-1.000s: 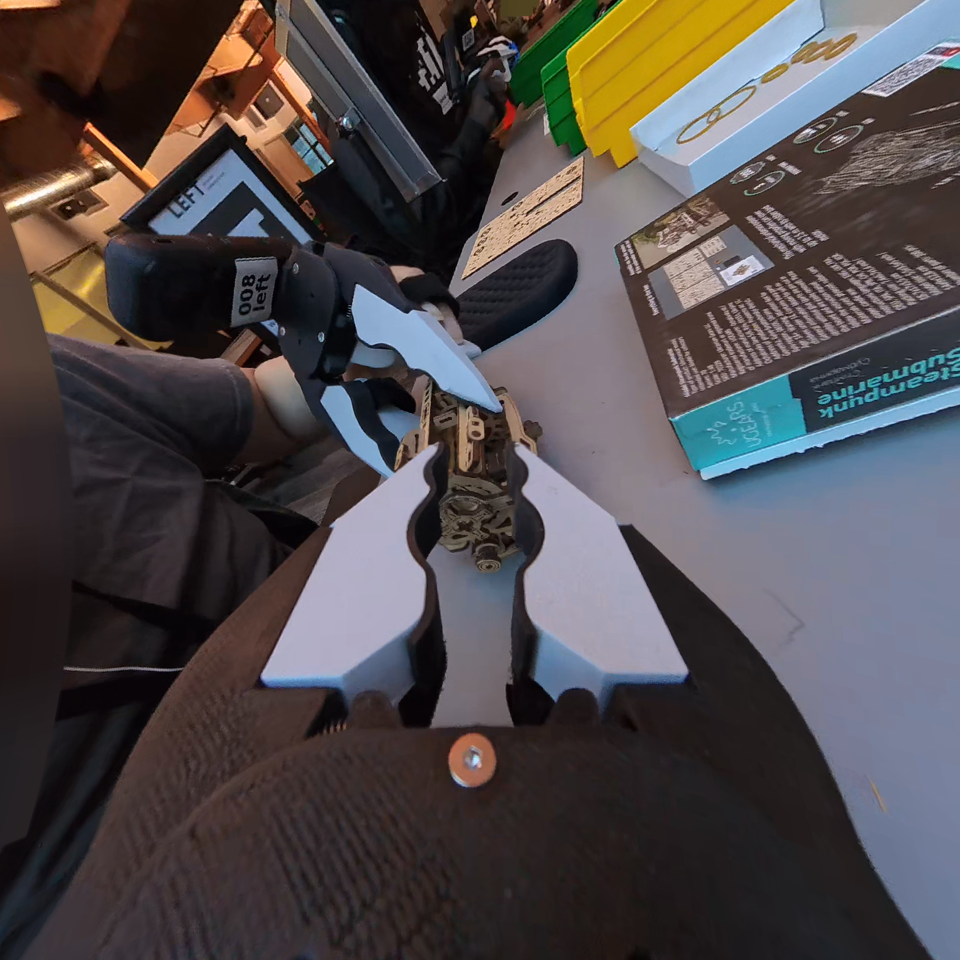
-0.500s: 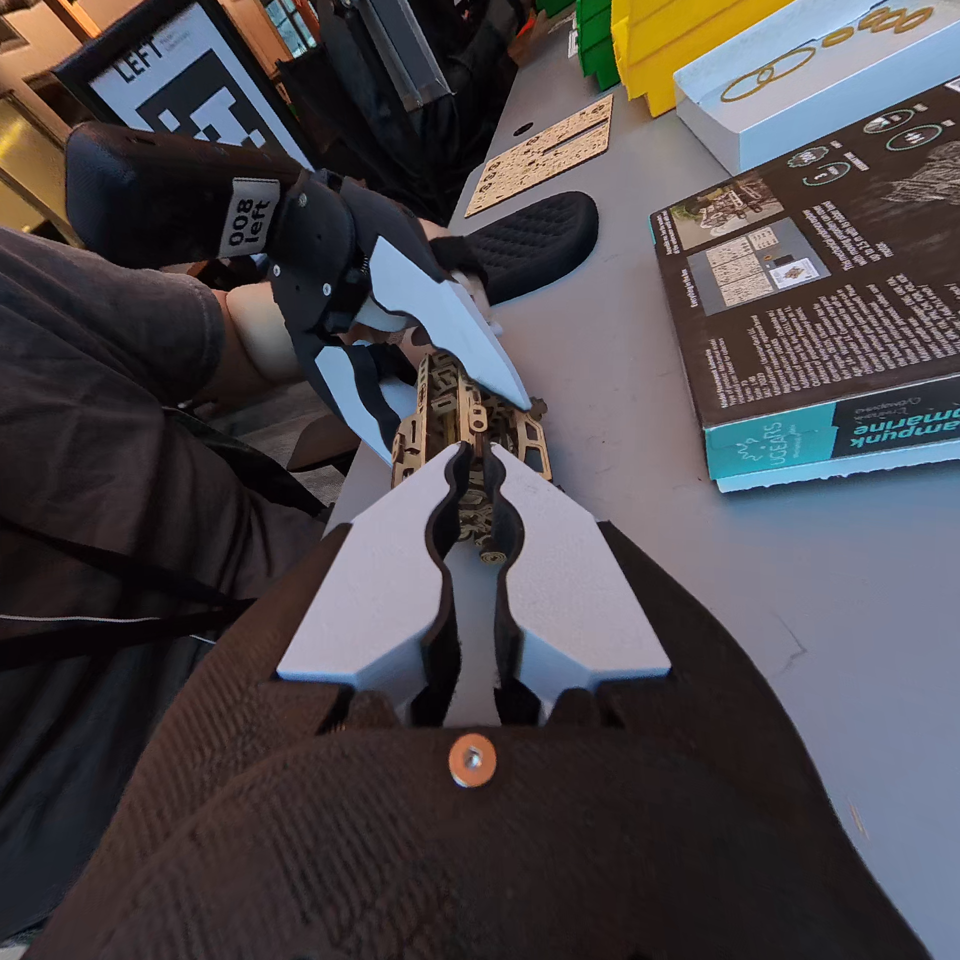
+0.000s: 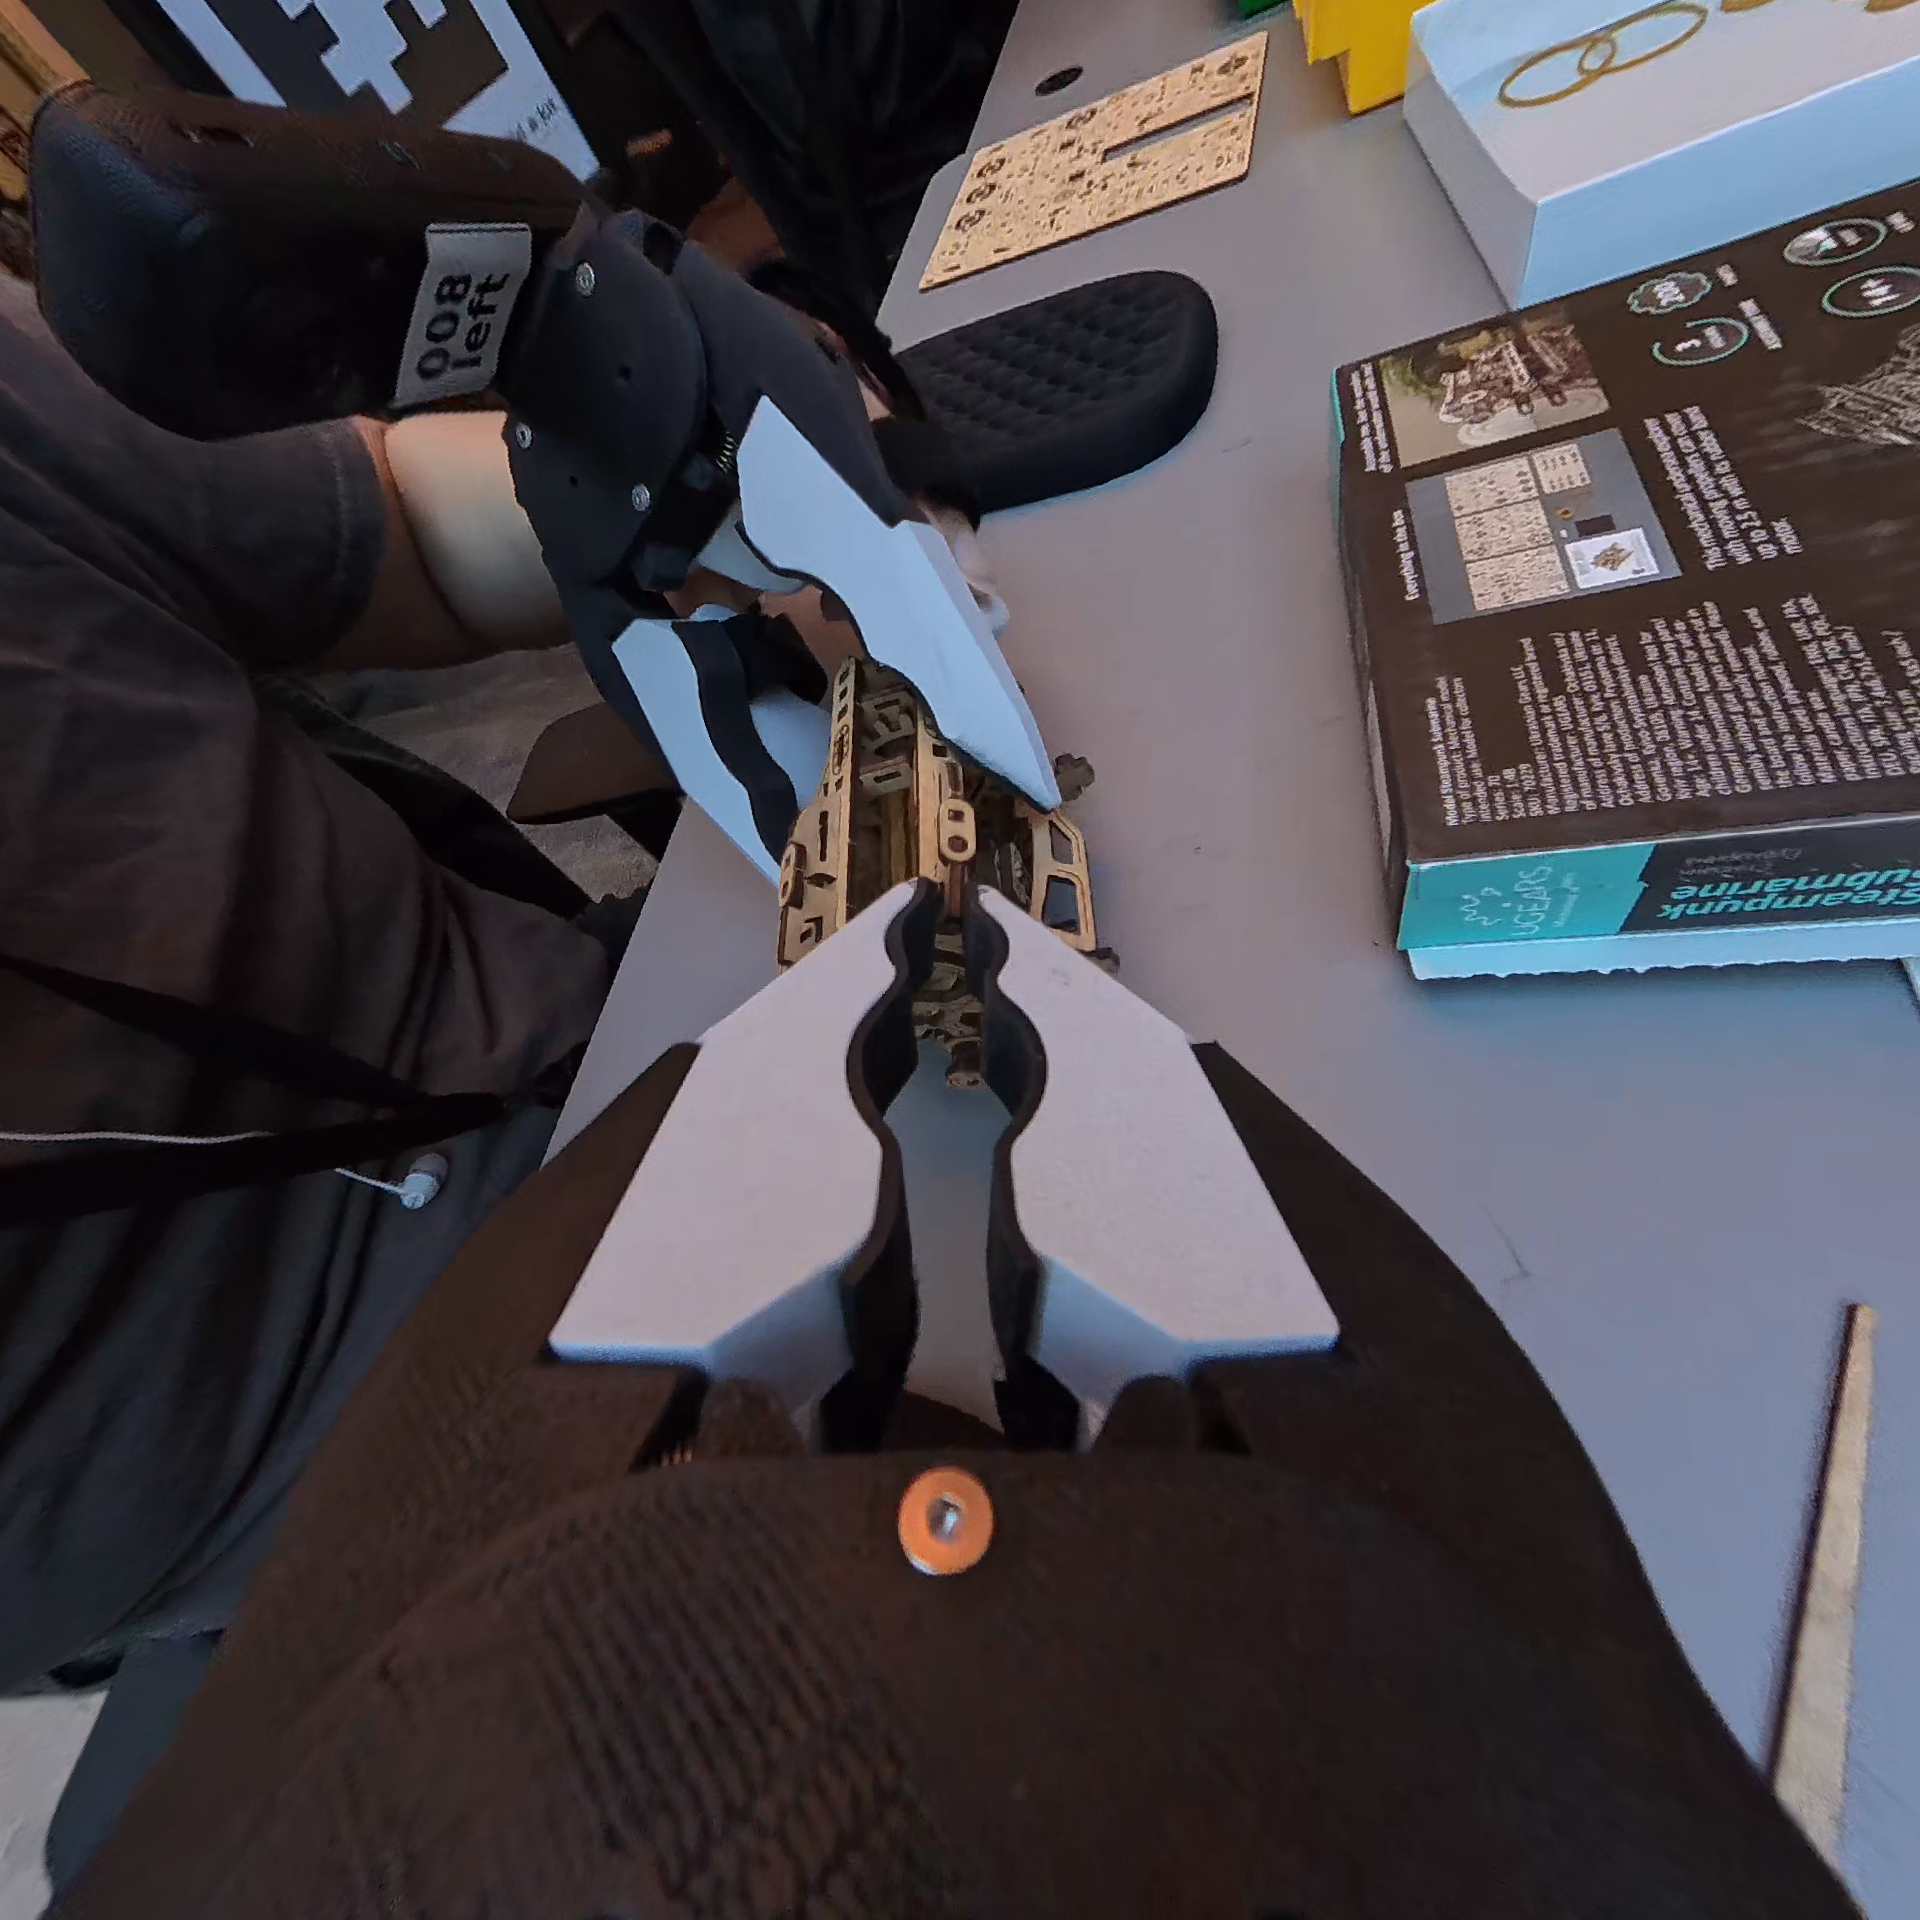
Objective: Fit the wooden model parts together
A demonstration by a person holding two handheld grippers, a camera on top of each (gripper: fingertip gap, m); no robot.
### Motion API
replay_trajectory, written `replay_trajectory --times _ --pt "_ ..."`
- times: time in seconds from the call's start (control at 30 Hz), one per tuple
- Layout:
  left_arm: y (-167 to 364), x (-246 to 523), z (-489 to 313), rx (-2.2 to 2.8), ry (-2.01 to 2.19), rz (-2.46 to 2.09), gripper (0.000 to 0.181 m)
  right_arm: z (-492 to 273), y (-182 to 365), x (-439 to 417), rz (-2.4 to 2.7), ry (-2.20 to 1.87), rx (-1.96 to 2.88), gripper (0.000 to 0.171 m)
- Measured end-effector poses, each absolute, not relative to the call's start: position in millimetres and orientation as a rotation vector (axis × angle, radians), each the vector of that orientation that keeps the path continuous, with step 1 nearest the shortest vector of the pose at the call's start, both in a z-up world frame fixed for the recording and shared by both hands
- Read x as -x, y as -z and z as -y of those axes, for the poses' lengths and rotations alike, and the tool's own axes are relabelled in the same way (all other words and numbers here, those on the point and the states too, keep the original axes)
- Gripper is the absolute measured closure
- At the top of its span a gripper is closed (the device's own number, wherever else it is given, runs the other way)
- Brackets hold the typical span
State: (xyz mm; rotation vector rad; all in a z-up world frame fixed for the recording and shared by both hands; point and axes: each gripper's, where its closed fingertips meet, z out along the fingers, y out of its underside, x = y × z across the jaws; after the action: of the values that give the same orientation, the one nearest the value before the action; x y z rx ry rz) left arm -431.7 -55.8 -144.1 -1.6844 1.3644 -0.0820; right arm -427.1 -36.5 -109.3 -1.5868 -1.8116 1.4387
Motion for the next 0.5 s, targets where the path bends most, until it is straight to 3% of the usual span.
replay_trajectory --times 0.5 --pt "144.1 432.2 55.1 1.704 0.105 -1.363 0.117 38.2 113.6 424.7 2.248 -1.007 1.859 0.168"
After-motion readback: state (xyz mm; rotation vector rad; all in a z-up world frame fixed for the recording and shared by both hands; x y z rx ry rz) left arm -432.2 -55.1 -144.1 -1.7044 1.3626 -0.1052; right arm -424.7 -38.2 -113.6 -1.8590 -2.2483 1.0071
